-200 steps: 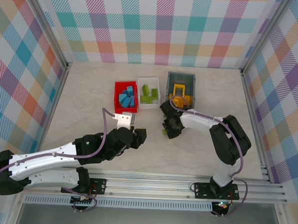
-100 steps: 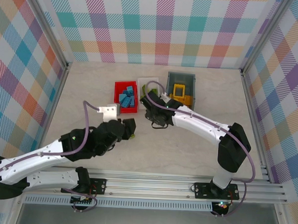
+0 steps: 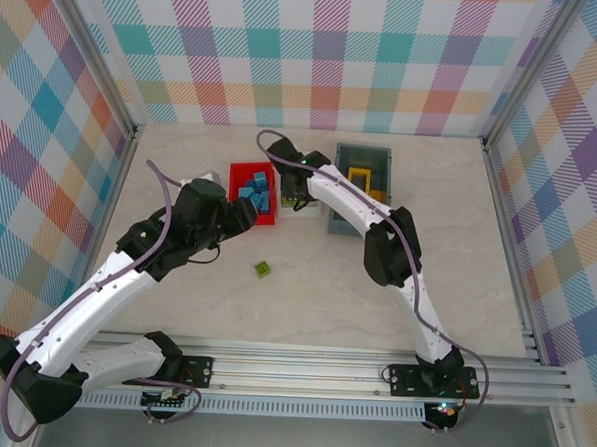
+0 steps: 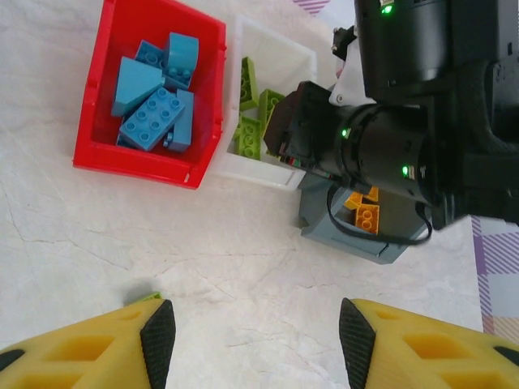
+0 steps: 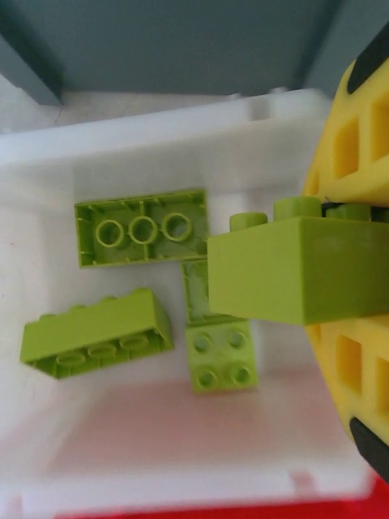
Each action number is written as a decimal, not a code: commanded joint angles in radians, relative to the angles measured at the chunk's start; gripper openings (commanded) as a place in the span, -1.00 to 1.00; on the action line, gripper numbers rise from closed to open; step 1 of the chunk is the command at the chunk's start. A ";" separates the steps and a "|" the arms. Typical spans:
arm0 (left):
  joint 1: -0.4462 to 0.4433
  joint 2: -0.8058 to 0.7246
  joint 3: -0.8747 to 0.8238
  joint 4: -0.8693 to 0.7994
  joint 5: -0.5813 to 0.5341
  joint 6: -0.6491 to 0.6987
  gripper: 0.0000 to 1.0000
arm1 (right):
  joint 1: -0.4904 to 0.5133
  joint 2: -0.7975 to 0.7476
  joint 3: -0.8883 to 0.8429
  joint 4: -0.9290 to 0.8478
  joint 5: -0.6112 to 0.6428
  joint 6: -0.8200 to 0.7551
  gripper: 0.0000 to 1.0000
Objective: Sort the legos into containers by color
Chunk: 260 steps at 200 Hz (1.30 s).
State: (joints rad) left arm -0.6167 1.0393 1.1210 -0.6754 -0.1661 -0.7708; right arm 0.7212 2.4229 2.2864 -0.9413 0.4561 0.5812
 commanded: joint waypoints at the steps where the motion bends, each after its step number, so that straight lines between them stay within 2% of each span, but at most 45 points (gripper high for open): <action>1: 0.025 0.013 -0.040 0.028 0.106 -0.006 0.16 | -0.019 0.050 0.121 -0.076 -0.032 -0.071 -0.39; 47: 0.027 0.017 -0.122 -0.001 0.102 -0.051 0.15 | -0.026 0.122 0.184 -0.098 -0.059 -0.064 -0.25; 68: 0.028 -0.004 -0.155 0.006 0.107 -0.062 0.14 | -0.026 0.105 0.185 -0.095 -0.070 -0.069 0.01; 86: 0.027 -0.020 -0.167 0.002 0.106 -0.061 0.14 | -0.022 0.068 0.178 -0.096 -0.065 -0.071 0.14; 135: 0.026 -0.002 -0.202 -0.038 0.096 -0.095 0.16 | 0.031 -0.113 0.154 -0.074 -0.018 -0.102 0.16; 155: 0.023 0.042 -0.218 -0.057 0.092 -0.127 0.23 | 0.051 -0.232 0.084 -0.047 -0.008 -0.092 0.15; 198: 0.005 0.098 -0.259 -0.006 0.077 -0.140 0.21 | 0.054 -0.441 -0.229 0.056 -0.064 -0.027 0.15; 221: 0.003 0.097 -0.258 0.001 0.070 -0.139 0.20 | 0.060 -0.480 -0.379 0.092 -0.079 0.013 -0.13; 236: 0.002 0.089 -0.259 -0.008 0.064 -0.137 0.18 | 0.086 -0.564 -0.513 0.168 -0.058 0.021 -0.19; 260: -0.001 0.106 -0.287 0.011 0.079 -0.150 0.18 | 0.141 -0.723 -0.708 0.263 -0.011 0.037 -0.49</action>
State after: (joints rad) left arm -0.6079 1.1435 0.8646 -0.6769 -0.0803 -0.9020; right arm 0.8051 1.8465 1.7107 -0.7753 0.4160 0.5865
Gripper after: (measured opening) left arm 0.589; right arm 0.300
